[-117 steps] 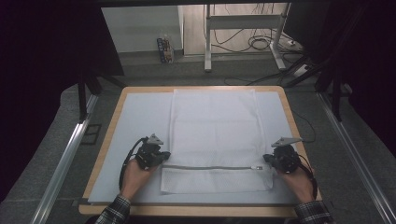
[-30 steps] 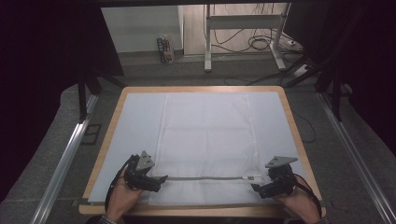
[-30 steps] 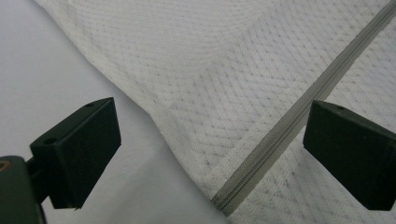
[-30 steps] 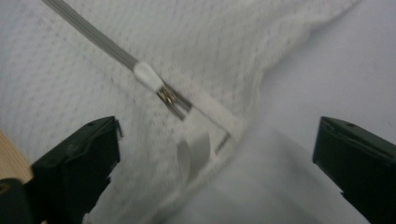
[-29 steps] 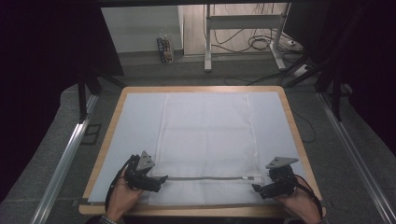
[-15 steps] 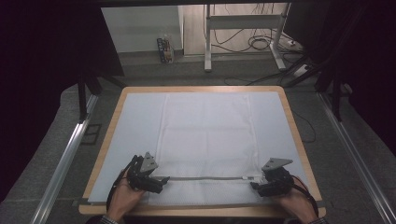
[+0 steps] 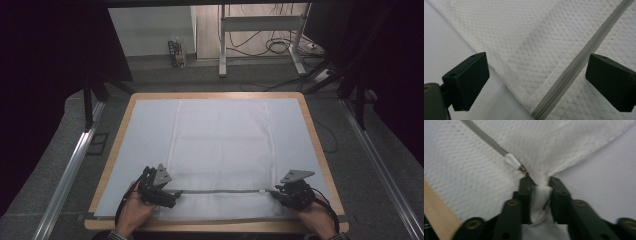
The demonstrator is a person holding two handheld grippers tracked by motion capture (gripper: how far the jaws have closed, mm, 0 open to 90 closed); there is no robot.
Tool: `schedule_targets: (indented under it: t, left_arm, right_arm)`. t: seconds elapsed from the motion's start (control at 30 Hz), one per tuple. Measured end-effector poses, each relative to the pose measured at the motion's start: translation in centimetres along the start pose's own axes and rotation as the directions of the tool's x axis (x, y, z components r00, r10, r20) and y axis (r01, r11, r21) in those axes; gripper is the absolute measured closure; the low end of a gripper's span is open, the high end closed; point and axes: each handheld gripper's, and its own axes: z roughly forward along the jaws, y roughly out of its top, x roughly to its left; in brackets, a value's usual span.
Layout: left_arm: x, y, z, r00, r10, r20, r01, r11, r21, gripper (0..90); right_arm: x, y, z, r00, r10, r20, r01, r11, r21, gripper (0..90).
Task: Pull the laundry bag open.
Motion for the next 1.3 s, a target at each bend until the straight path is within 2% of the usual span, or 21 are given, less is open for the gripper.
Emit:
schedule_targets:
  t: [0.03,0.17,0.27,0.37,0.53,0.63,0.7,0.8,0.9,1.1,1.17,1.2,1.27,1.3]
  left_arm:
    - [0.0,0.0,0.0,1.0,0.001,-0.001,-0.001,1.0,0.0,5.2]
    - [0.0,0.1,-0.1,0.9999,-0.013,0.007,0.014,0.9998,-0.012,5.4]
    - [0.0,0.3,-0.2,0.999,-0.033,0.031,0.034,0.9992,-0.021,5.4]
    - [-0.2,0.7,-0.2,0.9966,-0.046,0.067,0.048,0.9984,-0.03,5.3]
    - [-1.0,1.7,-0.2,0.9869,-0.052,0.152,0.063,0.9956,-0.07,4.6]
    - [-1.6,2.5,0.0,0.9819,-0.037,0.186,0.053,0.995,-0.084,6.3]
    - [-2.2,3.2,0.3,0.9787,-0.028,0.203,0.047,0.9949,-0.089,7.3]
    - [-3.0,4.2,0.8,0.9685,-0.015,0.249,0.041,0.9941,-0.1,10.9]
    - [-3.9,5.5,1.3,0.9597,0.014,0.281,0.019,0.9935,-0.112,15.3]
    - [-5.3,7.3,2.0,0.9359,0.05,0.349,-0.003,0.991,-0.134,26.4]
    - [-5.7,7.9,2.3,0.9252,0.062,0.374,-0.011,0.9902,-0.139,29.5]
    - [-5.9,8.3,2.5,0.9223,0.07,0.38,-0.017,0.9896,-0.143,31.0]
    - [-6.5,9.0,2.8,0.9098,0.081,0.407,-0.021,0.9884,-0.151,34.0]
    - [-6.7,9.3,3.0,0.9058,0.09,0.414,-0.028,0.988,-0.152,34.9]
  right_arm:
    - [0.1,0.0,0.0,0.9999,-0.006,-0.016,0.006,1.0,-0.003,80.5]
    - [0.2,0.2,-0.1,0.9995,-0.026,-0.016,0.026,1.0,0.005,81.7]
    - [0.0,0.2,-0.2,0.9992,-0.022,-0.033,0.022,1.0,-0.002,81.7]
    - [-0.2,0.2,-0.8,0.9983,-0.017,-0.056,0.015,0.999,-0.042,81.7]
    - [-0.3,0.4,-1.2,0.996,-0.016,-0.088,0.01,0.997,-0.075,81.6]
    - [-0.4,0.5,-1.3,0.9944,-0.011,-0.105,0.003,0.997,-0.08,81.6]
    - [-0.3,0.5,-1.4,0.9942,-0.024,-0.105,0.014,0.996,-0.089,81.6]
    - [-0.2,0.7,-1.7,0.9953,-0.035,-0.09,0.025,0.993,-0.114,81.6]
    - [-0.2,0.8,-2.1,0.995,-0.045,-0.09,0.032,0.99,-0.141,81.6]
    - [-0.2,0.9,-2.3,0.9935,-0.07,-0.09,0.054,0.984,-0.168,81.6]
    - [-0.2,0.9,-2.3,0.9933,-0.072,-0.091,0.056,0.983,-0.173,81.6]
    - [-0.3,0.9,-2.3,0.9933,-0.071,-0.091,0.055,0.983,-0.175,81.6]
    - [-0.2,0.9,-2.4,0.9941,-0.052,-0.095,0.034,0.984,-0.176,81.5]
    - [-0.2,0.9,-2.4,0.9943,-0.054,-0.093,0.036,0.983,-0.179,81.5]
